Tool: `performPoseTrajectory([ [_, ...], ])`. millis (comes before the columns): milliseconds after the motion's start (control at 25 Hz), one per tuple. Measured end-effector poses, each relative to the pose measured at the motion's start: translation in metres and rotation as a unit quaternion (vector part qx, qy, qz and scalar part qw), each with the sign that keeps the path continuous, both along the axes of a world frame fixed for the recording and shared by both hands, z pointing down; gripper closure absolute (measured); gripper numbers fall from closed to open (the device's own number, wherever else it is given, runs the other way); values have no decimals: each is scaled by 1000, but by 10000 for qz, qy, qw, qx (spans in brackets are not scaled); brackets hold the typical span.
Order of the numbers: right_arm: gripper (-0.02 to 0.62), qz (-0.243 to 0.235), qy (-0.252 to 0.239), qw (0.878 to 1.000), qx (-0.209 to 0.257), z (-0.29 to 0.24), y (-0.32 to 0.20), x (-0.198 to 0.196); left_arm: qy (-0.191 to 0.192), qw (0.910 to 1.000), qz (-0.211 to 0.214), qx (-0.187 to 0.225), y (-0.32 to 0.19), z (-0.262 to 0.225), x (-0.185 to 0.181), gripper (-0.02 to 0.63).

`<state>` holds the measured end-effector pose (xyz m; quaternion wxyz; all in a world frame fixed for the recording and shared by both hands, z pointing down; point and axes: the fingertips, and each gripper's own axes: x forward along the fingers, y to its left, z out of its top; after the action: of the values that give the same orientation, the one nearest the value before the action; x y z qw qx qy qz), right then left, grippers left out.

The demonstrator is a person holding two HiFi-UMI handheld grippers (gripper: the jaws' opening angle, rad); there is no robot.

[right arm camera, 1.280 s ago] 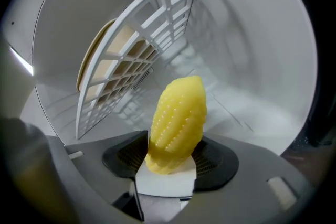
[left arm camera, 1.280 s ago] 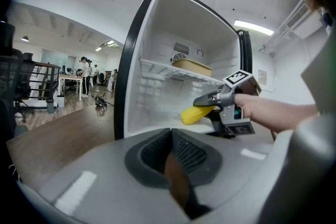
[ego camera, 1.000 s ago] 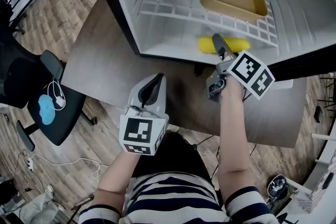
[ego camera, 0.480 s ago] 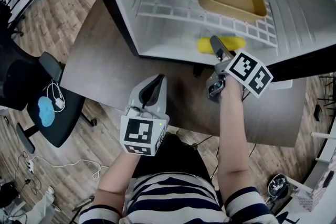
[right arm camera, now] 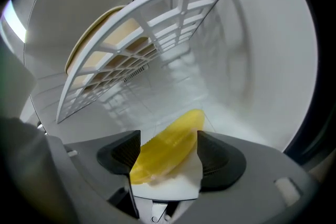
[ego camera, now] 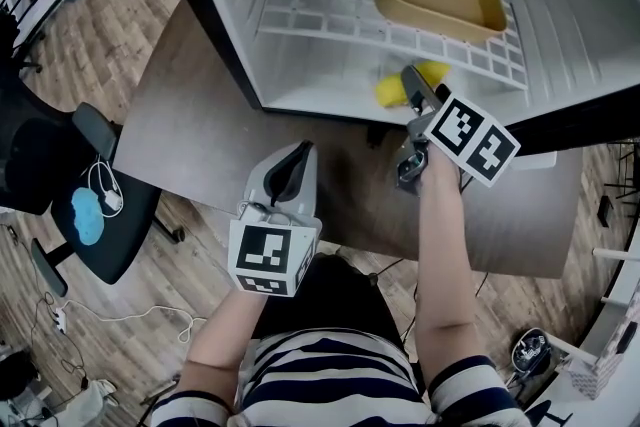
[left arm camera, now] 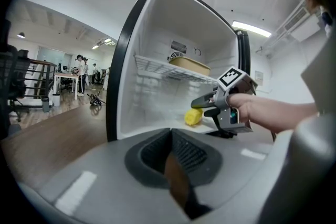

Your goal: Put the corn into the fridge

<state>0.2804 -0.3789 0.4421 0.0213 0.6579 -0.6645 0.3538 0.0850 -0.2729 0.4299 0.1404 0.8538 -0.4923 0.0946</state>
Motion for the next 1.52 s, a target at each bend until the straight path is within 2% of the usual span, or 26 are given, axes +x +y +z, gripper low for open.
performPoseTrajectory([
  [560, 276, -137, -170, 9990, 383, -11, 6, -11, -15, 10000, 77, -29, -2, 2, -1, 606],
  [720, 308, -153, -188, 9985, 491, -16, 15, -11, -22, 10000, 79, -34, -1, 0, -2, 606],
  [880, 376, -234, -170, 9979, 582, -19, 31, -16, 3, 10000, 51, -39, 0, -4, -10, 606],
  [1080, 433, -330, -169, 9976, 577, -11, 47, -20, 22, 10000, 7, -57, 0, -8, -19, 606],
  [1320, 457, -262, -238, 9975, 612, -8, 60, -19, -16, 10000, 41, -21, 7, -17, -25, 606],
  [1520, 502, -147, -176, 9976, 660, -7, 86, -16, 3, 10000, 11, 16, 17, -26, -37, 606],
])
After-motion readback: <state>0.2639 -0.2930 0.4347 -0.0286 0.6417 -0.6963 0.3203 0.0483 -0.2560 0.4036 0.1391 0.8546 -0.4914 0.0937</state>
